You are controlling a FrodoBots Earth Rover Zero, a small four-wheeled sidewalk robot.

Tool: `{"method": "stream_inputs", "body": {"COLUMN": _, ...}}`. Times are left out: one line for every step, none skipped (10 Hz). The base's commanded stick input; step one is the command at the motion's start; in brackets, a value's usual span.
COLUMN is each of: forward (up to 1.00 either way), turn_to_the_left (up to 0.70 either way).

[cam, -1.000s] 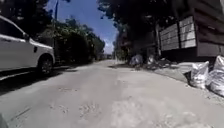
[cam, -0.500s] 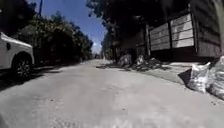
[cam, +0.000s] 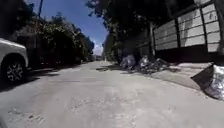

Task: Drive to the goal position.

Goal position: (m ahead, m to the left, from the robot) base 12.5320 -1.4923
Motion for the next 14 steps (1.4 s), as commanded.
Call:
{"method": "stream_inputs", "body": {"forward": 0.85, "turn_to_the_left": 0.0}}
{"method": "stream_inputs", "body": {"forward": 0.85, "turn_to_the_left": 0.1}}
{"method": "stream_inputs", "body": {"forward": 0.85, "turn_to_the_left": 0.04}}
{"method": "stream_inputs", "body": {"forward": 0.85, "turn_to_the_left": 0.02}}
{"method": "stream_inputs", "body": {"forward": 0.85, "turn_to_the_left": 0.0}}
{"method": "stream_inputs", "body": {"forward": 0.85, "turn_to_the_left": 0.06}}
{"method": "stream_inputs", "body": {"forward": 0.85, "turn_to_the_left": 0.09}}
{"method": "stream_inputs", "body": {"forward": 0.85, "turn_to_the_left": 0.06}}
{"method": "stream_inputs", "body": {"forward": 0.85, "turn_to_the_left": 0.05}}
{"method": "stream_inputs", "body": {"forward": 0.85, "turn_to_the_left": 0.04}}
{"method": "stream_inputs", "body": {"forward": 0.85, "turn_to_the_left": 0.08}}
{"method": "stream_inputs", "body": {"forward": 0.85, "turn_to_the_left": 0.11}}
{"method": "stream_inputs", "body": {"forward": 0.85, "turn_to_the_left": 0.02}}
{"method": "stream_inputs", "body": {"forward": 0.85, "turn_to_the_left": 0.04}}
